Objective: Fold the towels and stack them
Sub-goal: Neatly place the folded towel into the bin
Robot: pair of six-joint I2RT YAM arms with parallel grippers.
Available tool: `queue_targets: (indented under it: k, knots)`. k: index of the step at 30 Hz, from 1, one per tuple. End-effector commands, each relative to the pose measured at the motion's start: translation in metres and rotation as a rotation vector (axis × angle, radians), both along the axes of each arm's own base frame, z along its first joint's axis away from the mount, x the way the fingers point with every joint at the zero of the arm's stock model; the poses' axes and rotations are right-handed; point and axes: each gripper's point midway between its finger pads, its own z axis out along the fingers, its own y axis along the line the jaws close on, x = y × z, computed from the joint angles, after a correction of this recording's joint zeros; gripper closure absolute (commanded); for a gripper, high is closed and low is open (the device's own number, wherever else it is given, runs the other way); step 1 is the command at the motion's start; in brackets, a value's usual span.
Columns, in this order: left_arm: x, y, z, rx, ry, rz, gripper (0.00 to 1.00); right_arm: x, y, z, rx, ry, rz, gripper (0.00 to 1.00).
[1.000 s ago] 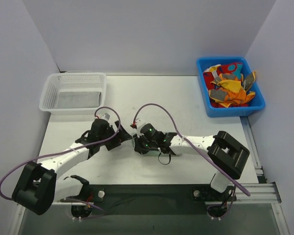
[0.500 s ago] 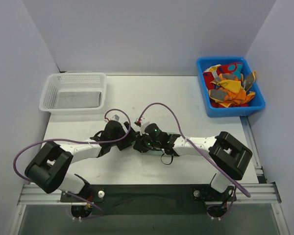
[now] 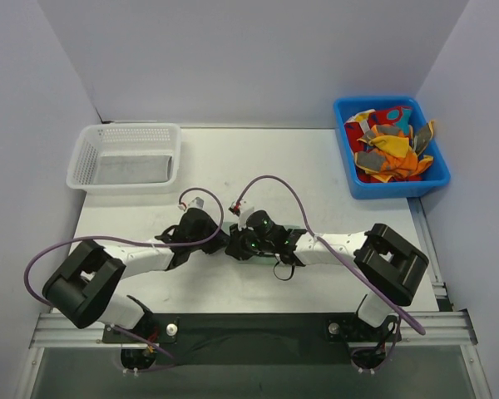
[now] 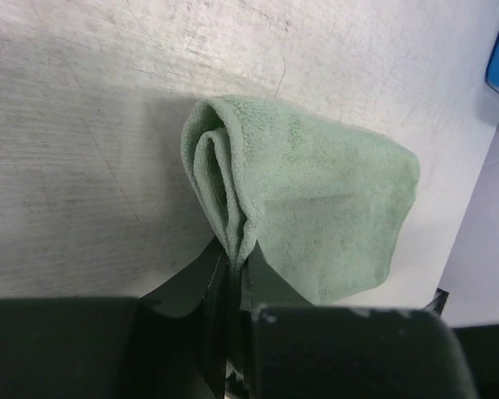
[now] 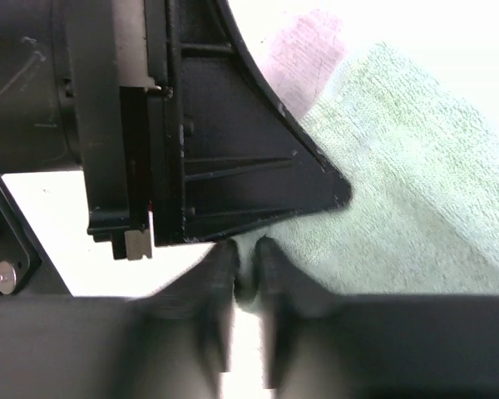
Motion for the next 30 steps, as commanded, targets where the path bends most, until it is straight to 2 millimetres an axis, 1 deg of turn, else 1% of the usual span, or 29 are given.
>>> queue_targets:
  k: [1,3,4,5,6,7,8,9,10,11,12,13,14,15,16,17,18,19,20,21,22,23,24,25,26,27,28,29,30]
  knots:
    - [0.007,0.014,0.005,0.083,-0.08,-0.001,0.99,0.011,0.006,0.03,0.075,-0.059,-0.021,0.78]
    - [0.009,0.018,0.008,0.127,-0.1,-0.018,1.0,0.009,0.004,0.037,0.072,-0.06,-0.009,0.54]
    - [0.016,0.017,0.02,0.127,-0.134,-0.019,1.0,0.009,0.002,0.041,0.068,-0.064,-0.007,0.39]
    - [0.019,0.018,0.025,0.139,-0.15,-0.027,1.0,0.01,-0.002,0.042,0.053,-0.069,-0.009,0.34]
    - [0.02,0.025,0.025,0.181,-0.154,-0.043,1.0,0.008,-0.011,0.046,0.021,-0.081,-0.002,0.29]
    - [0.031,0.023,0.042,0.181,-0.189,-0.046,1.0,0.01,-0.017,0.05,0.003,-0.095,-0.009,0.22]
    - [0.03,0.029,0.041,0.211,-0.167,-0.058,1.0,0.01,-0.03,0.044,-0.062,-0.095,-0.028,0.22]
    - [0.038,0.039,0.044,0.24,-0.162,-0.055,1.0,0.012,-0.04,0.052,-0.093,-0.148,-0.024,0.21]
    - [0.043,0.042,0.047,0.246,-0.158,-0.068,1.0,0.012,-0.048,0.052,-0.124,-0.16,-0.032,0.21]
    - [0.055,0.044,0.062,0.256,-0.171,-0.069,1.0,0.013,-0.063,0.047,-0.184,-0.17,-0.056,0.2]
    - [0.062,0.051,0.067,0.289,-0.186,-0.08,1.0,0.012,-0.07,0.055,-0.188,-0.197,-0.067,0.19]
    - [0.073,0.062,0.07,0.299,-0.177,-0.069,1.0,0.011,-0.078,0.055,-0.209,-0.209,-0.069,0.19]
    - [0.087,0.064,0.09,0.306,-0.203,-0.065,1.0,0.006,-0.088,0.048,-0.237,-0.197,-0.072,0.18]
    - [0.095,0.071,0.095,0.334,-0.218,-0.073,1.0,0.009,-0.098,0.056,-0.247,-0.227,-0.11,0.16]
    - [0.108,0.082,0.1,0.348,-0.218,-0.054,1.0,0.009,-0.102,0.056,-0.253,-0.231,-0.117,0.16]
    - [0.114,0.088,0.104,0.362,-0.215,-0.055,1.0,0.005,-0.107,0.054,-0.268,-0.224,-0.117,0.15]
    - [0.133,0.088,0.122,0.365,-0.257,-0.061,1.0,0.006,-0.11,0.058,-0.265,-0.235,-0.129,0.13]
    - [0.141,0.092,0.129,0.37,-0.268,-0.063,1.0,0.006,-0.11,0.06,-0.261,-0.237,-0.13,0.13]
    - [0.15,0.104,0.131,0.378,-0.256,-0.045,1.0,0.003,-0.114,0.056,-0.284,-0.227,-0.124,0.12]
    - [0.167,0.106,0.157,0.387,-0.318,-0.049,1.0,0.004,-0.116,0.056,-0.29,-0.229,-0.125,0.11]
    - [0.176,0.109,0.151,0.399,-0.302,-0.067,1.0,0.004,-0.116,0.055,-0.294,-0.229,-0.124,0.11]
    - [0.182,0.121,0.153,0.421,-0.281,-0.057,1.0,0.005,-0.117,0.053,-0.309,-0.234,-0.121,0.11]
    - [0.189,0.129,0.156,0.443,-0.287,-0.056,1.0,0.006,-0.117,0.051,-0.319,-0.232,-0.117,0.1]
    - [0.202,0.135,0.165,0.452,-0.303,-0.047,1.0,0.008,-0.119,0.049,-0.335,-0.235,-0.12,0.1]
    - [0.205,0.142,0.165,0.466,-0.293,-0.048,1.0,0.009,-0.119,0.047,-0.349,-0.233,-0.115,0.08]
    - [0.211,0.159,0.167,0.497,-0.297,-0.038,1.0,0.011,-0.119,0.043,-0.37,-0.232,-0.108,0.08]
    - [0.222,0.166,0.178,0.515,-0.318,-0.029,1.0,0.012,-0.119,0.041,-0.377,-0.226,-0.108,0.06]
    - [0.222,0.177,0.177,0.547,-0.299,-0.033,1.0,0.012,-0.119,0.034,-0.395,-0.212,-0.103,0.05]
    - [0.228,0.195,0.181,0.574,-0.294,0.001,1.0,0.013,-0.118,0.033,-0.4,-0.206,-0.099,0.0]
